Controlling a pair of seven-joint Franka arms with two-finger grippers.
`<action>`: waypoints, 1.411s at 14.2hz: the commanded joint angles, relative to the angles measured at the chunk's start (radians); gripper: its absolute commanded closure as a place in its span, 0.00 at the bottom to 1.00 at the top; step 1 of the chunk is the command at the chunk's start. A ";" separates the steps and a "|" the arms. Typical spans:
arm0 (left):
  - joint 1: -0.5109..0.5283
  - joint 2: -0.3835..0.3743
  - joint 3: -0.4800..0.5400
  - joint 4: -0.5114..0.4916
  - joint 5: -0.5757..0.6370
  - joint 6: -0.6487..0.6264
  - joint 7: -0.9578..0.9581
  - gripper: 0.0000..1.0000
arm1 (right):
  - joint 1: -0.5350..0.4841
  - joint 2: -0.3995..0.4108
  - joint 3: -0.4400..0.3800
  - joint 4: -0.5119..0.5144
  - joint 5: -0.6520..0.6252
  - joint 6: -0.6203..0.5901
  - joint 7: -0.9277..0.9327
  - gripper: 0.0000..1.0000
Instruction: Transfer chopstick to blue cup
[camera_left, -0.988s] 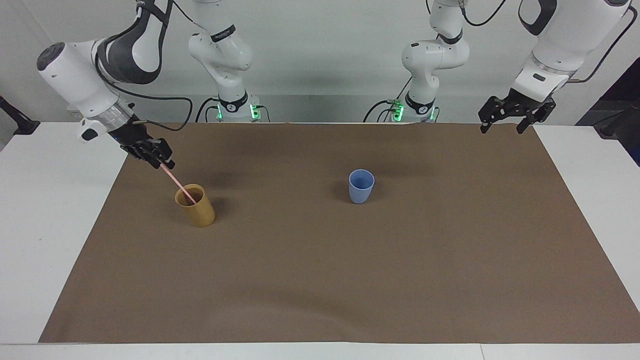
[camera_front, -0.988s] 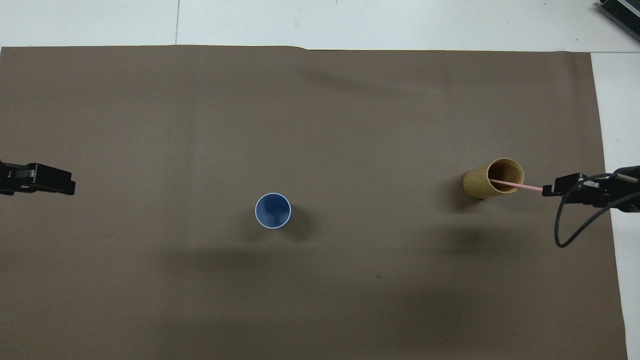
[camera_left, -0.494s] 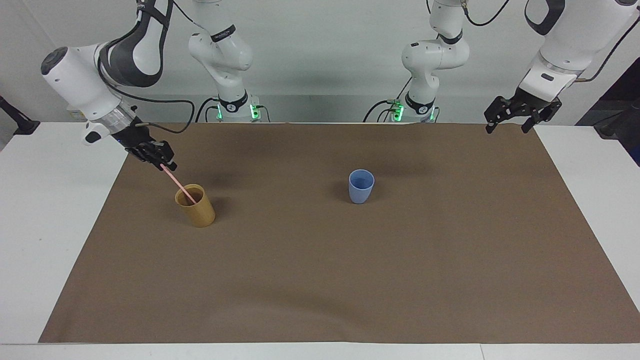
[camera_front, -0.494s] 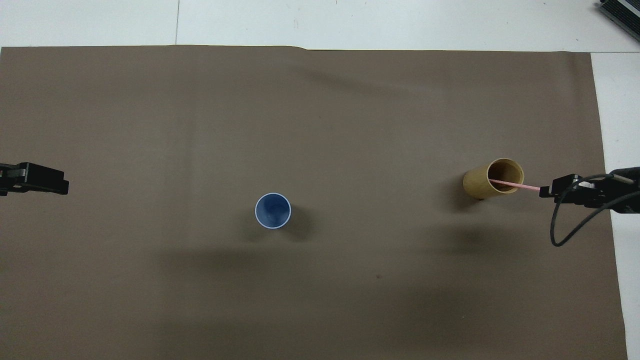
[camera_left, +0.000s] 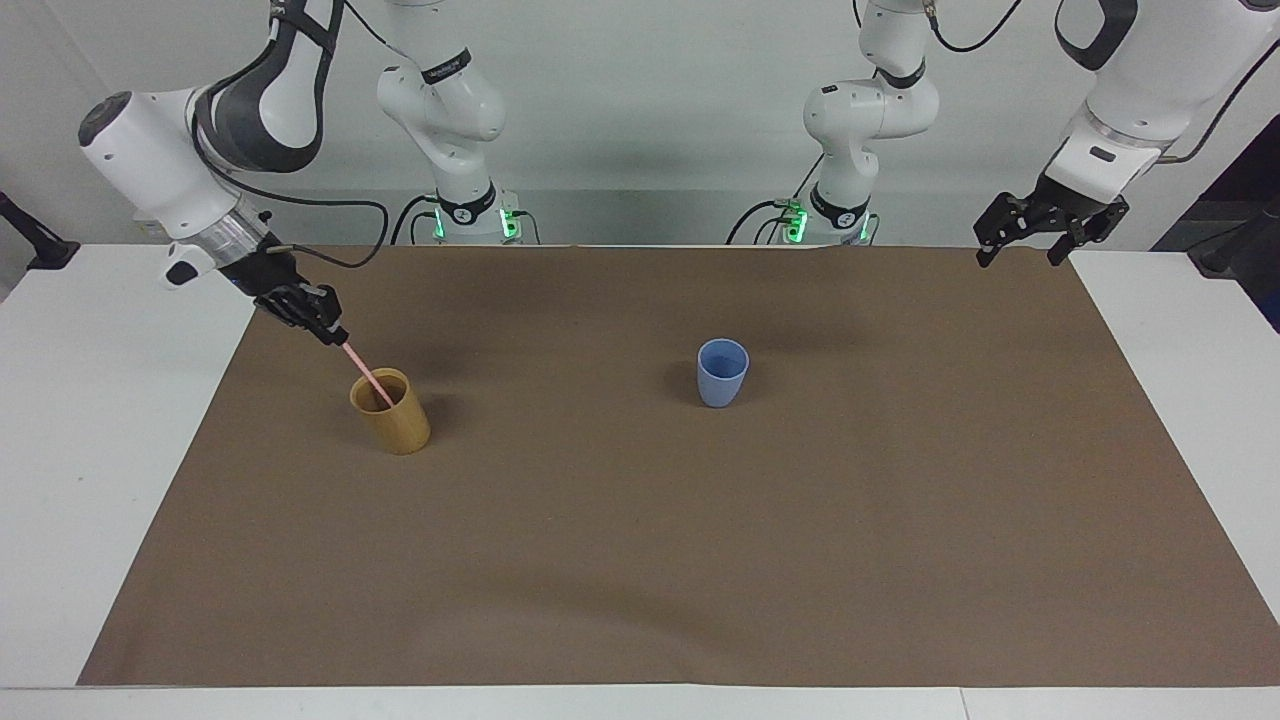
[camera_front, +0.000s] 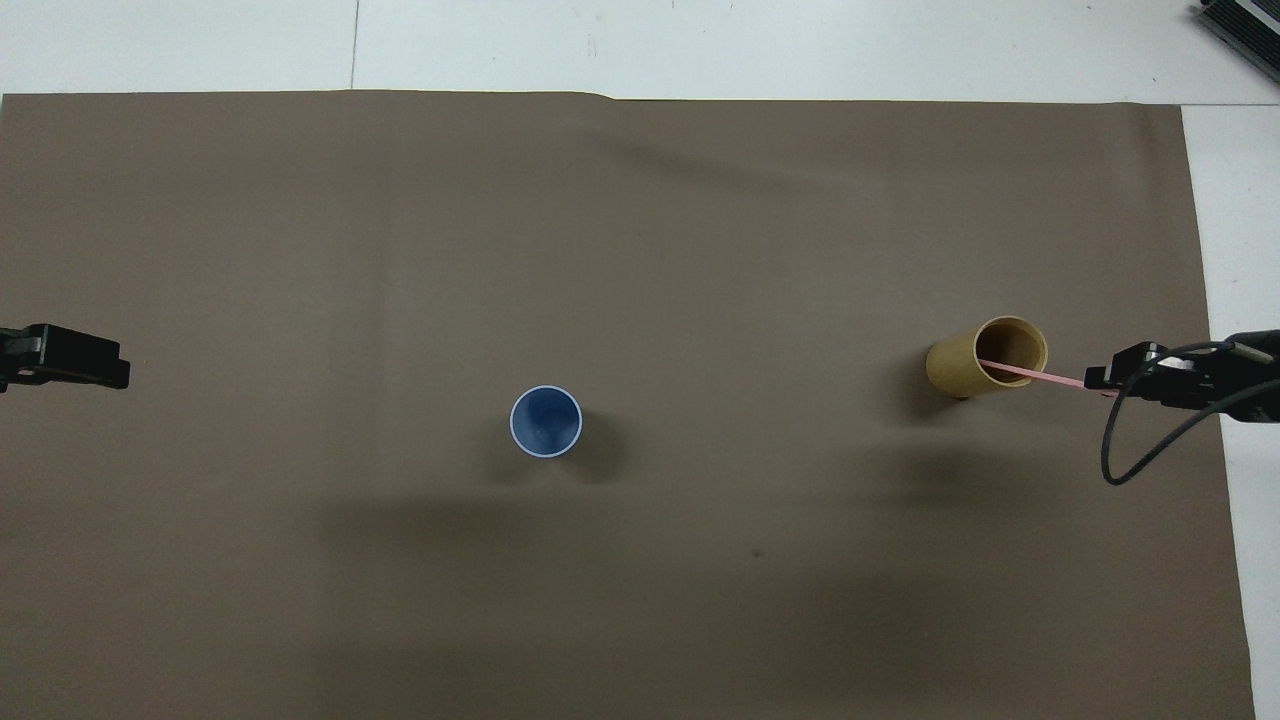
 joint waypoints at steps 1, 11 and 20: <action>-0.009 0.001 0.008 0.018 0.012 -0.018 -0.003 0.00 | -0.010 -0.021 0.004 -0.026 0.026 0.019 -0.015 0.77; -0.011 0.001 0.006 0.018 0.012 -0.018 -0.003 0.00 | -0.002 -0.035 0.004 -0.055 0.023 0.013 -0.015 0.77; -0.009 0.001 0.008 0.018 0.012 -0.018 -0.003 0.00 | -0.002 -0.033 0.004 -0.047 0.021 0.001 -0.022 1.00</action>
